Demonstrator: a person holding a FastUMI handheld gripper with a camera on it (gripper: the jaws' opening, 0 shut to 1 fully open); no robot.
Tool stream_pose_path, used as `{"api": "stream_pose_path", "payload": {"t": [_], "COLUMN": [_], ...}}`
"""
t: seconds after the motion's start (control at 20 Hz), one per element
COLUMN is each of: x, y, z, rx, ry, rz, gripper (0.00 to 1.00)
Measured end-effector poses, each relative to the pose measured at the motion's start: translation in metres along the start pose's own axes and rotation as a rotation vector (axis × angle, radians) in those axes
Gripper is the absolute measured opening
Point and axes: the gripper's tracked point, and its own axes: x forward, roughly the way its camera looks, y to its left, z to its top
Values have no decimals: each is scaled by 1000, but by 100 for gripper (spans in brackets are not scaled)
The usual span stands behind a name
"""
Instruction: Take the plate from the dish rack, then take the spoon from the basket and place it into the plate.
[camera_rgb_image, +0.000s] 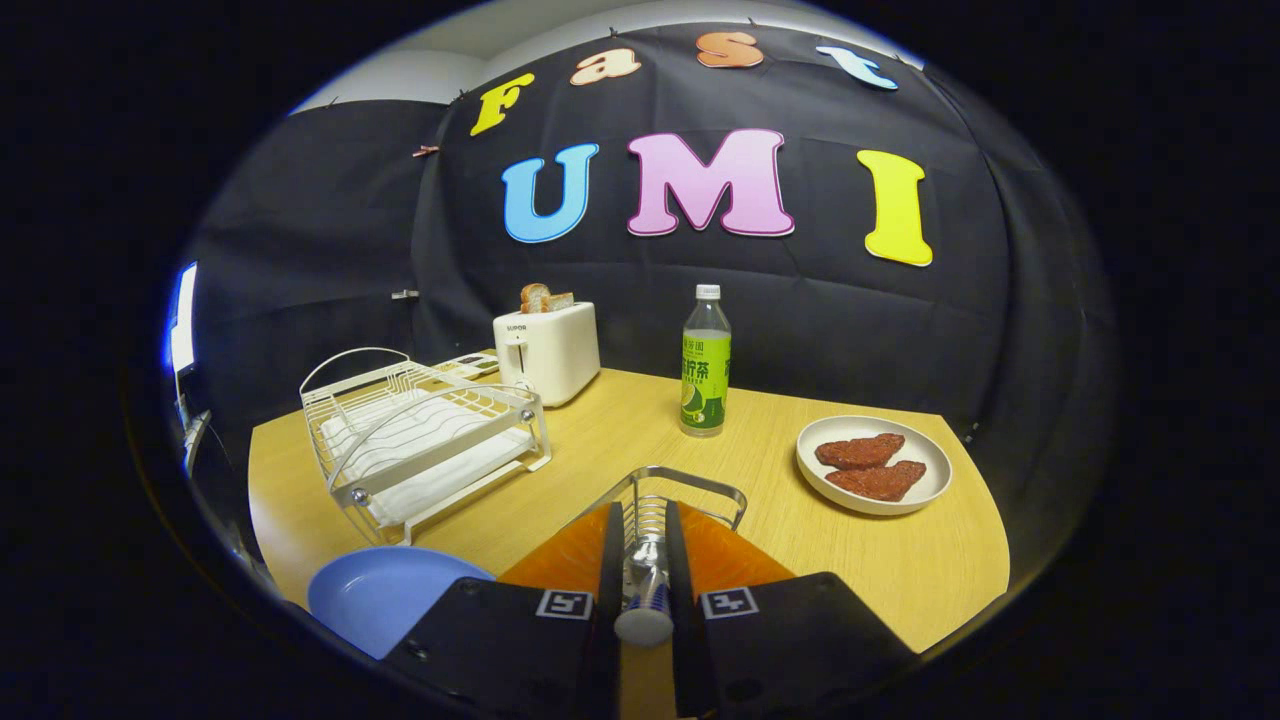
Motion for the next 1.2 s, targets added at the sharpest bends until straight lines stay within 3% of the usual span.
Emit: {"api": "stream_pose_path", "payload": {"t": [0.2, 0.35, 0.7, 1.0, 1.2], "x": [2, 0, -26, -61, -83], "y": [-4, -4, -13, 18, 65], "z": [-1, 9, 52, 96, 100], "rx": [-17, 37, 9, -11, 40], "ry": [51, 84, 89, 68, 87], "rz": [-7, -7, -45, -43, -16], "gripper": [22, 20, 20, 20, 20]}}
